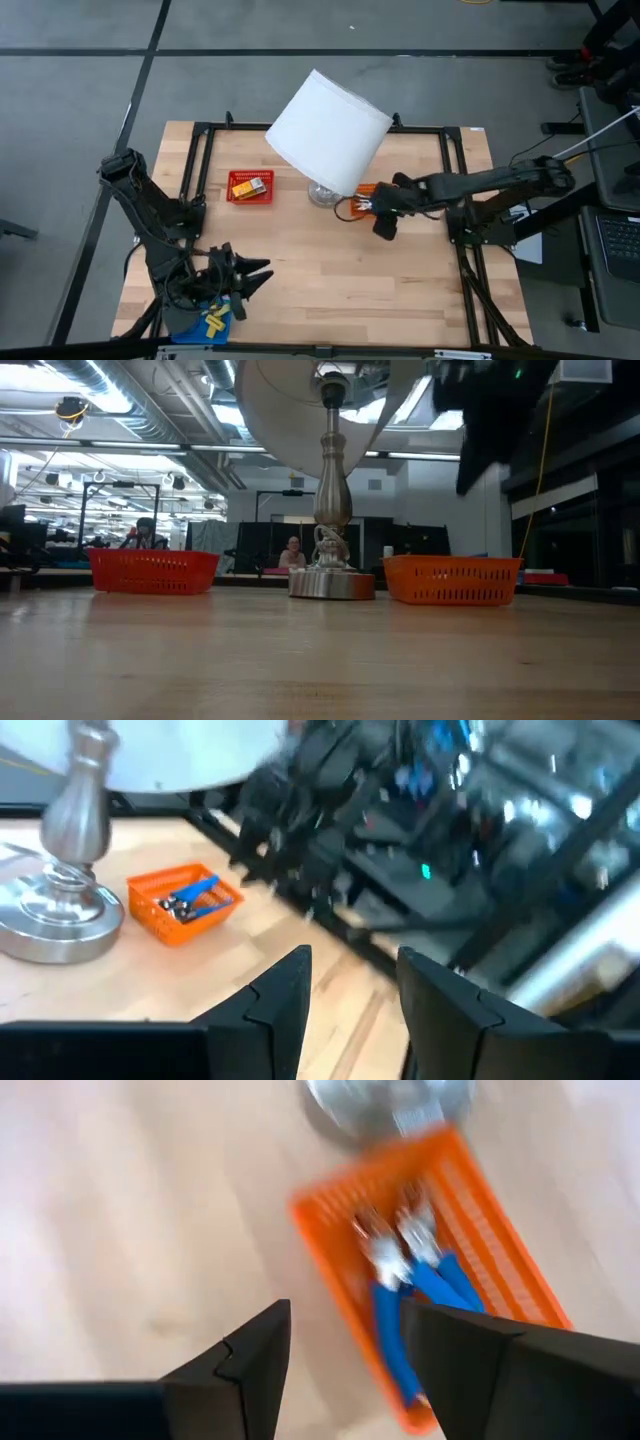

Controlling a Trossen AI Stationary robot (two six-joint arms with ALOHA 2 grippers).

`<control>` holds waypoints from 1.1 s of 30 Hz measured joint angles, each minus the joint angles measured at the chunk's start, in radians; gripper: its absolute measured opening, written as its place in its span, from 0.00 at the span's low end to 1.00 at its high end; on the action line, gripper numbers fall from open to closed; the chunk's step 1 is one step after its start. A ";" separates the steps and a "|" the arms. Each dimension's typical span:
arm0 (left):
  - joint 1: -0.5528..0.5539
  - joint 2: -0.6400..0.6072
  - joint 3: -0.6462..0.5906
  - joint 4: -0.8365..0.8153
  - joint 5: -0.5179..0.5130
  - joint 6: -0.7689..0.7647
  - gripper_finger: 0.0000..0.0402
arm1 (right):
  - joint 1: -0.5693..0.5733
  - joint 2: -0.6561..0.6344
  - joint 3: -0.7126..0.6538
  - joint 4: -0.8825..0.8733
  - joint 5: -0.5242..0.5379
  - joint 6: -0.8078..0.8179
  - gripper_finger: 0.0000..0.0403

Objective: Pick & Place School Supplies
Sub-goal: Return to Home Position

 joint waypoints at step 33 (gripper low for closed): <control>1.006 -1.012 -0.828 0.181 1.294 0.667 0.26 | 0.726 -0.236 -0.273 0.780 1.108 0.644 0.48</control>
